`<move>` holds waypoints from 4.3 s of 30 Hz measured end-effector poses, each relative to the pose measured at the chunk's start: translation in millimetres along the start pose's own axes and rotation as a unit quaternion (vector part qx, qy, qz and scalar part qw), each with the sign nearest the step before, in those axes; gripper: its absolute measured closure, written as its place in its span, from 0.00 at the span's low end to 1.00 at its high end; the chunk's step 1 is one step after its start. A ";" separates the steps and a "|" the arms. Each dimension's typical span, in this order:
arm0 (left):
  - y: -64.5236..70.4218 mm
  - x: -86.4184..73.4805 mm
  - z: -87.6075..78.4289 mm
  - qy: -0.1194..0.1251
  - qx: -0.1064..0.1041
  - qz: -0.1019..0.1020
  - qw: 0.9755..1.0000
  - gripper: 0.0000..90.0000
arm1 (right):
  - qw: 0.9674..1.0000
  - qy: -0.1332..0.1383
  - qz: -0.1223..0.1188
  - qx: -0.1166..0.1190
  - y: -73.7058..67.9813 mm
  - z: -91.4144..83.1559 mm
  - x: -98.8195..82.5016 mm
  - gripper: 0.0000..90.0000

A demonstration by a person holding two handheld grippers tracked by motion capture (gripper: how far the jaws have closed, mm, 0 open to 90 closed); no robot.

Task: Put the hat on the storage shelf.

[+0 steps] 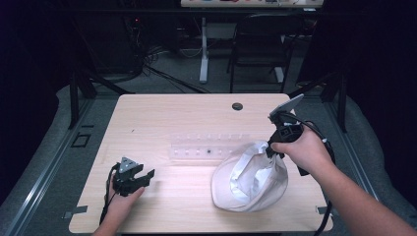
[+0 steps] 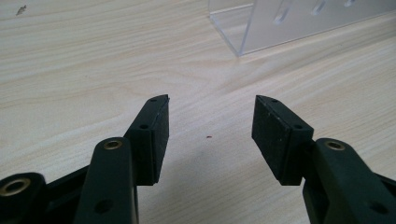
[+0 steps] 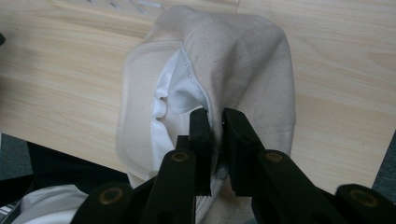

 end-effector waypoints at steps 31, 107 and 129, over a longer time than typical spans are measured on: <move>1.2 0.3 1.0 -0.001 -0.002 0.000 1.000 0.52 | 0.999 -0.005 0.026 0.039 6.8 -50.5 -0.6 0.92; 1.6 0.7 2.0 0.000 -0.004 0.000 1.000 0.51 | 0.953 0.091 0.058 0.283 -14.4 -107.2 67.3 0.92; 2.1 1.3 1.9 0.001 -0.005 0.007 1.000 0.51 | 0.940 0.110 0.113 0.302 -23.0 -87.3 101.8 0.92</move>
Point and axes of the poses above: each handheld gripper's, and its own axes: z roughly forward along the jaws, x roughly out of its top, y roughly to its right, the point moved 2 cm from there along z, roughly forward along the jaws, and after that the axes turned 14 degrees about -y, right-handed, at the moved point
